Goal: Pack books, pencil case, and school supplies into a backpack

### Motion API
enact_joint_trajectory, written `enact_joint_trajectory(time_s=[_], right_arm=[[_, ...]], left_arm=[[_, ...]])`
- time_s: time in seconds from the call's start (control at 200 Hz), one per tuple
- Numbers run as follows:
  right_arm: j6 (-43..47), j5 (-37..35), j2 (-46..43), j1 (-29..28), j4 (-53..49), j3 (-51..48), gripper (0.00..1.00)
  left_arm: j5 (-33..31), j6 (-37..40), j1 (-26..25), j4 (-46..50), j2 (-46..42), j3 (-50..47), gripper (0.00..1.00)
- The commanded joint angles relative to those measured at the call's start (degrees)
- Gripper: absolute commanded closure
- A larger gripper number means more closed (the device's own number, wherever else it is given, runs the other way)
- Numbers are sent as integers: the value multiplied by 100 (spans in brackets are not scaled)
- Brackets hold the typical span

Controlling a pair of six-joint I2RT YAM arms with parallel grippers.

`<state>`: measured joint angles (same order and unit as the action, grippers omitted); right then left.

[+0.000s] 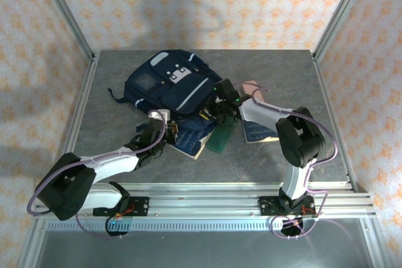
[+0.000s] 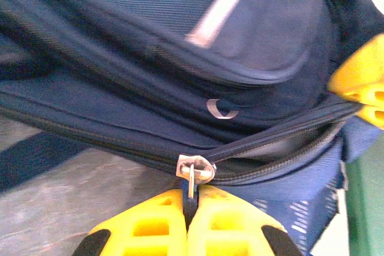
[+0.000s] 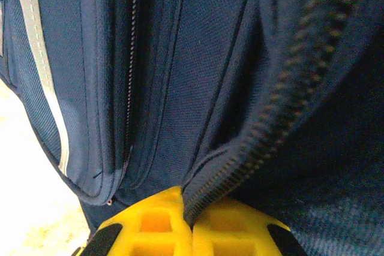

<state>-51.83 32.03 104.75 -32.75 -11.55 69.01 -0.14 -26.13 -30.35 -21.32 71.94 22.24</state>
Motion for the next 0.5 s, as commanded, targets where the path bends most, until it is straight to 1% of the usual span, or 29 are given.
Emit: enact_joint_trajectory(time_s=[0.0, 0.14, 0.245, 0.3, 0.335, 0.385, 0.496], right_arm=[[166, -770, -16, 466, -119, -141, 100], [174, -862, -11, 507, -109, -65, 100], [139, -881, -66, 507, -64, -60, 100], [117, -865, -102, 507, -27, -74, 100], [108, -847, -128, 505, -2, -85, 100], [103, -794, -168, 494, 65, -112, 100], [179, -663, -256, 454, 235, -94, 100]], left_arm=[[-544, -35, 478, 312, -314, -132, 100], [-661, 27, 1145, 530, -322, -106, 100], [-740, 64, 1673, 638, -151, 8, 100], [-898, -82, 1954, 778, -23, 146, 100], [-872, -153, 2133, 798, 47, 219, 100], [-761, -153, 2262, 735, 129, 313, 100], [-422, -76, 2262, 689, 200, 534, 100]])
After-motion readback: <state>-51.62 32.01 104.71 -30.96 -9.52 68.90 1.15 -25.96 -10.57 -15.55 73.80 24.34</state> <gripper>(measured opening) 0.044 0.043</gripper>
